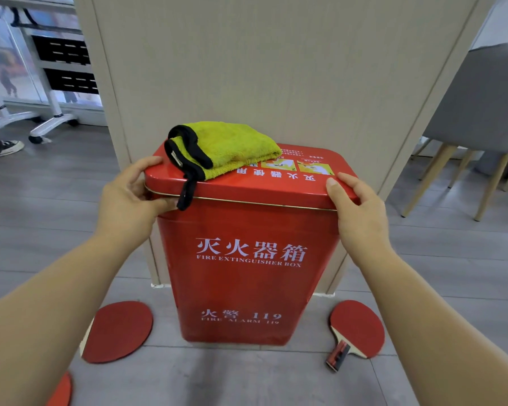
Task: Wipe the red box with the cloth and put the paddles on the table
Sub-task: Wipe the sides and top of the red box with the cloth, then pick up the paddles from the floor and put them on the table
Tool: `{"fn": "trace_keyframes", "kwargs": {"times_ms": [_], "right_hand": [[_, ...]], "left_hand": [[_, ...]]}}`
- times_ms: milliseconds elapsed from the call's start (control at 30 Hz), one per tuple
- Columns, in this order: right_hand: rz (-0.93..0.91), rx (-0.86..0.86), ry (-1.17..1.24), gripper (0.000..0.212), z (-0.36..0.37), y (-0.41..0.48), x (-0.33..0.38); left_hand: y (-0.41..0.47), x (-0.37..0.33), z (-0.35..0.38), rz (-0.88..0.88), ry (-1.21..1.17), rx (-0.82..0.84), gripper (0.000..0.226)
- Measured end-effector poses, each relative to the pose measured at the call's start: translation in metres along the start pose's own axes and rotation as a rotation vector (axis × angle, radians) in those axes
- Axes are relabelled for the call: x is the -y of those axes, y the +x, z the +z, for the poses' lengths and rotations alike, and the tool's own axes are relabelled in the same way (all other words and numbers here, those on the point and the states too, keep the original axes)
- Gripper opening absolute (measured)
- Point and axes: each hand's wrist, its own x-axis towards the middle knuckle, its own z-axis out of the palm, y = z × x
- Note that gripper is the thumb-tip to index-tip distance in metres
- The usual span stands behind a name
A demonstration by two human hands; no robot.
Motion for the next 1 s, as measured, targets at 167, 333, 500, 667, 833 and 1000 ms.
{"fn": "trace_keyframes", "kwargs": {"times_ms": [167, 333, 500, 667, 833, 1000], "right_hand": [[0.020, 0.042, 0.013, 0.046, -0.002, -0.001, 0.007], [0.027, 0.083, -0.099, 0.052, -0.003, -0.001, 0.013], [0.101, 0.073, -0.422, 0.058, -0.009, -0.005, 0.030], [0.070, -0.014, -0.451, 0.049, -0.015, -0.030, 0.054], [-0.078, -0.051, -0.414, 0.032, 0.001, -0.095, 0.057], [-0.035, 0.139, -0.336, 0.015, 0.051, -0.166, 0.045]], "left_hand": [[-0.005, -0.005, 0.001, -0.009, -0.010, 0.012, 0.070], [-0.008, -0.011, -0.001, -0.051, 0.016, 0.074, 0.074], [-0.009, -0.021, -0.013, -0.052, 0.479, 0.132, 0.083], [-0.037, -0.037, -0.029, -0.105, 0.521, 0.134, 0.076], [-0.085, -0.014, -0.058, -0.180, 0.451, 0.143, 0.049], [-0.139, 0.046, -0.107, -0.351, 0.410, 0.217, 0.023]]}}
